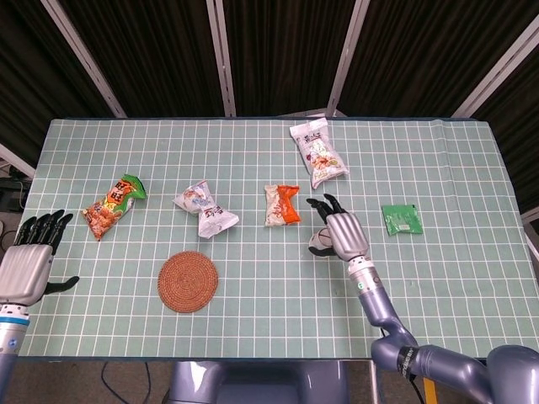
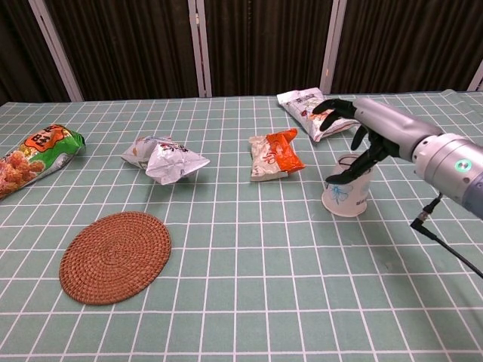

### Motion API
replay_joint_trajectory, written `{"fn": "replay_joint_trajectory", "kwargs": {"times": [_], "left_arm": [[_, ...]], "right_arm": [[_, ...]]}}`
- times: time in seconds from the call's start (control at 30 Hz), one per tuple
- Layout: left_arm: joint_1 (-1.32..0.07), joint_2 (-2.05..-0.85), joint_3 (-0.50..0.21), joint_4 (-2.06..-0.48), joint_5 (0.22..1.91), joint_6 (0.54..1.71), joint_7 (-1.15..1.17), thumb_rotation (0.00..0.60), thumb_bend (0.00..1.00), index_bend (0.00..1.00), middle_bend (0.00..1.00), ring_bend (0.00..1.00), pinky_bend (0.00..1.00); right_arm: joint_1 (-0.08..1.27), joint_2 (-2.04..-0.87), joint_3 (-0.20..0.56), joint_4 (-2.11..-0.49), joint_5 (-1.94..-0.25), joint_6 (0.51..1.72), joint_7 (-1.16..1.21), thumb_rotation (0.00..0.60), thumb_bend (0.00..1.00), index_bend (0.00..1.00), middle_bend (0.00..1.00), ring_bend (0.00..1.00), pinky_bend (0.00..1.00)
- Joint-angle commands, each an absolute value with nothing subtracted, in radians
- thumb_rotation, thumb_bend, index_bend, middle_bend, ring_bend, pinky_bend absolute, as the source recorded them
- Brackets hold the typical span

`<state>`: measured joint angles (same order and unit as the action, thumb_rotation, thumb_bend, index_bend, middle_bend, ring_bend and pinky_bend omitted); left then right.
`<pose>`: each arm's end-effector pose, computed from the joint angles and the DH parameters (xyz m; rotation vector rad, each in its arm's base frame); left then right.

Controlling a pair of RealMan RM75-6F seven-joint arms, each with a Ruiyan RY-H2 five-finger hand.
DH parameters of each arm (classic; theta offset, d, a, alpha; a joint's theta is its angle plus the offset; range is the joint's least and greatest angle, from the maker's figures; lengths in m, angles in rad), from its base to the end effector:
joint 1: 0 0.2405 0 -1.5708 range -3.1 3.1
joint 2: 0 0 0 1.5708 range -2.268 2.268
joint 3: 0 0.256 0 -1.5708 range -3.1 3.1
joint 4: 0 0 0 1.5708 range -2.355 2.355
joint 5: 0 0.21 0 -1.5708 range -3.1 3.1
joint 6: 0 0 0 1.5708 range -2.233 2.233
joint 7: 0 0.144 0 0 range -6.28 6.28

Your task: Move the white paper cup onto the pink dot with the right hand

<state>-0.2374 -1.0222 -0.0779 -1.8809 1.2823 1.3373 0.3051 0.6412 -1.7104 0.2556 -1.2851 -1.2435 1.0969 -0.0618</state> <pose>-0.2642 0.2212 0.1565 -1.4662 -0.9071 -0.7512 -0.1638 -0.3486 -0.0234 1.5851 -1.1033 1.2016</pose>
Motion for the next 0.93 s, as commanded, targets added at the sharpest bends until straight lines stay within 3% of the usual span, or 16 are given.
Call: {"fn": "replay_joint_trajectory", "kwargs": {"times": [0.03,0.27,0.47,0.63,0.93], "left_arm": [[-0.234,-1.02,-0.075,-1.884,1.291,1.343,0.303,0.6,0.0,0.0,0.0,0.0,0.0],[-0.219,-1.022,-0.068,-1.879,1.335,1.382,0.301,0.6,0.0,0.0,0.0,0.0,0.0],[-0.189,-1.029,-0.051,-1.851,1.389,1.432,0.28,0.6,0.0,0.0,0.0,0.0,0.0],[-0.163,-1.038,-0.033,-1.822,1.422,1.462,0.263,0.6,0.0,0.0,0.0,0.0,0.0],[-0.131,-1.046,-0.015,-1.806,1.457,1.5,0.258,0.6,0.0,0.0,0.0,0.0,0.0]], "right_arm": [[0.604,-1.623,0.247,-1.374,-1.295,1.15,-0.032,0.6,0.02,0.13,0.2,0.05,0.35],[0.508,-1.44,0.199,-1.459,-1.41,1.282,0.006,0.6,0.01,0.11,0.17,0.01,0.28],[0.397,-1.282,0.131,-1.511,-1.47,1.385,0.019,0.6,0.0,0.0,0.0,0.0,0.01],[0.312,-1.165,0.061,-1.56,-1.493,1.426,-0.063,0.6,0.0,0.0,0.0,0.0,0.0],[0.213,-1.131,0.016,-1.544,-1.49,1.503,-0.093,0.6,0.0,0.0,0.0,0.0,0.0]]}}
